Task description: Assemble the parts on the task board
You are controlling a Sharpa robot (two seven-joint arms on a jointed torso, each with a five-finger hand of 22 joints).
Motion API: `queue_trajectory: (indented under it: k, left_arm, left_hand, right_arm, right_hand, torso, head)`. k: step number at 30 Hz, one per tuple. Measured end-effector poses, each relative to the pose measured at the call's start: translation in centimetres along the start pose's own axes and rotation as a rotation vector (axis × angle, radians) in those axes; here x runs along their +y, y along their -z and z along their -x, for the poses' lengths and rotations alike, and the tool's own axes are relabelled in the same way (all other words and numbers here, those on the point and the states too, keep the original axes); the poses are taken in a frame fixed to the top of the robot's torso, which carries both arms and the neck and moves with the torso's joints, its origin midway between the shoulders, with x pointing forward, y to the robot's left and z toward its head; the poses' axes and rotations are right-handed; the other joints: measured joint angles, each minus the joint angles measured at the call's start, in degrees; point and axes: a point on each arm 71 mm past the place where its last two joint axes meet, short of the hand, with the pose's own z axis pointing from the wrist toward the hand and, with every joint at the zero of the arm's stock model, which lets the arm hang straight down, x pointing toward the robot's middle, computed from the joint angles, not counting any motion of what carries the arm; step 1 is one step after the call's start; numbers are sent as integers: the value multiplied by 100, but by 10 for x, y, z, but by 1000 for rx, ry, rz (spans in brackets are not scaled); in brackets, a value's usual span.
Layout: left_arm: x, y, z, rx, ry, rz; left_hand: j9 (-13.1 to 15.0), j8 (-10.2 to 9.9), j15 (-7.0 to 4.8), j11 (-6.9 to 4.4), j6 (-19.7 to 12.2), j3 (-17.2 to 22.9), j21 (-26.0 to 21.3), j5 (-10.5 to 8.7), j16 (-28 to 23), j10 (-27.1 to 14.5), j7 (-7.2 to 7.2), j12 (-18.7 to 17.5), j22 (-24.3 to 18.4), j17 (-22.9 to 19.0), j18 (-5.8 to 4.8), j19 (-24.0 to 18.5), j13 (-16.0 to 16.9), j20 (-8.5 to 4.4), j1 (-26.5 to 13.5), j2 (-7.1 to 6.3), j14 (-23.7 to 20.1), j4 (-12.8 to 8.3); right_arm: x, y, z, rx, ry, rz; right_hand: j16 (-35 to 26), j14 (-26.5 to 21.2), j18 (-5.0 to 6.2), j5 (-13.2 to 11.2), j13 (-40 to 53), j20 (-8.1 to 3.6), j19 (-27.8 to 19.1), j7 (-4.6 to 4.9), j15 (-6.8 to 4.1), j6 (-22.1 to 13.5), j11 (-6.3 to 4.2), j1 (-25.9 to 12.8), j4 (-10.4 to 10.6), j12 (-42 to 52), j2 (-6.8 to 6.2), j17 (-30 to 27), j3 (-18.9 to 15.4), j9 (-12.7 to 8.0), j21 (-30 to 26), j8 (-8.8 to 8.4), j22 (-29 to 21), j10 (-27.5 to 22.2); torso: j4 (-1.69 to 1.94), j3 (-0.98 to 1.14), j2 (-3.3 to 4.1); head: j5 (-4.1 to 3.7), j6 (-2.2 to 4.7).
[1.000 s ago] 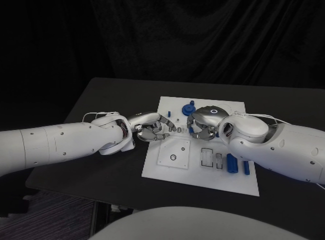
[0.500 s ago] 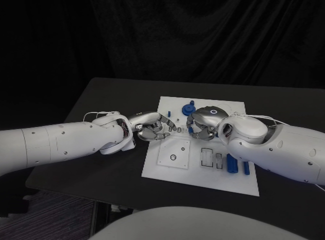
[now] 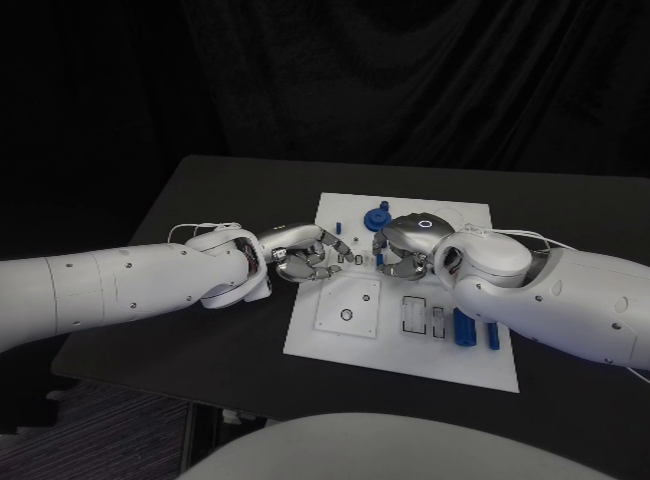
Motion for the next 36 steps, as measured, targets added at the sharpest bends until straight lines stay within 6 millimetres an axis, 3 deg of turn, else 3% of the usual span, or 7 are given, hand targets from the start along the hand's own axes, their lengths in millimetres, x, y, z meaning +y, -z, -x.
queue_trajectory:
  k: [5,12,20,24,27,33,36]
  left_arm:
    - [1,-1,0,2,0,3]
    - [1,-1,0,5,1,6]
    - [1,-2,0,6,0,8]
    - [2,-2,0,4,-1,9]
    - [2,-2,0,-1,-3,9]
    - [0,-2,4,-55,-22,7]
    - [0,-2,6,-92,-34,13]
  left_hand:
    - [0,0,0,0,0,0,0,0,0,0,0,0,0,0,0,0,0,0,0,0,0,0]
    - [1,0,0,0,0,0,0,0,0,0,0,0,0,0,0,0,0,0,0,0,0,0]
    - [-43,0,0,0,0,2,0,-48,0,0,0,0,0,0,0,-7,0,7,0,0,0,2]
    - [-89,-29,21,15,21,-58,-24,-304,0,-15,21,0,0,0,0,-22,0,22,-103,38,-21,122]
    - [-134,-63,43,41,54,-213,-24,-671,0,0,51,0,0,0,0,-20,0,23,-277,57,1,324]
    - [-126,97,128,151,519,-814,14,-1625,0,-1,103,0,0,0,0,73,0,117,-785,60,-2,703]
    - [-95,226,145,184,715,-1140,24,-1865,0,-1,90,0,0,0,0,93,0,137,-1201,162,-19,734]
  right_arm:
    - [0,0,-1,8,2,-3]
    - [0,-1,-1,13,3,-4]
    - [-1,0,-2,14,4,-8]
    - [-4,3,-2,10,1,-10]
    - [-5,7,-1,-3,-6,-8]
    - [-2,20,7,-63,-33,15]
    - [-2,29,22,-121,-42,32]
  right_hand:
    - [0,-4,-1,-215,0,39,22,55,12,-96,28,11,47,-11,-67,0,-47,-211,-25,-358,0,-10]
    - [0,-4,0,-261,0,60,2,65,12,-230,58,11,64,-122,-66,0,-64,-374,-57,-620,0,-84]
    - [-22,-4,-1,-509,0,59,2,54,12,-487,-10,11,125,-217,-66,0,-192,-578,-81,-912,0,-192]
    - [-22,-1,0,-784,0,16,5,-8,-27,-1269,-55,11,232,-240,-66,0,-348,-978,-81,-1258,0,-237]
    - [-22,9,0,-975,0,-15,35,-67,-58,-1921,-112,24,405,-255,-188,0,-521,-1320,-81,-1416,0,-222]
    - [-22,-9,-1,-1080,0,-32,52,-86,-77,-1977,-128,72,706,-255,-294,0,-655,-1426,-31,-1416,0,-207]
    - [29,-9,-1,-1043,0,-54,74,-77,-77,-1821,-163,122,771,-236,-338,0,-653,-1425,37,-1398,0,-172]
  torso:
    - [-3,0,2]
    - [-3,0,0]
    - [0,-1,-7]
    - [0,-1,-6]
    - [0,-1,-6]
    - [0,-1,-5]
    - [0,2,-7]
  head:
    - [15,0]
    - [22,0]
    - [34,0]
    - [41,0]
    - [37,0]
    - [-25,0]
    - [-64,0]
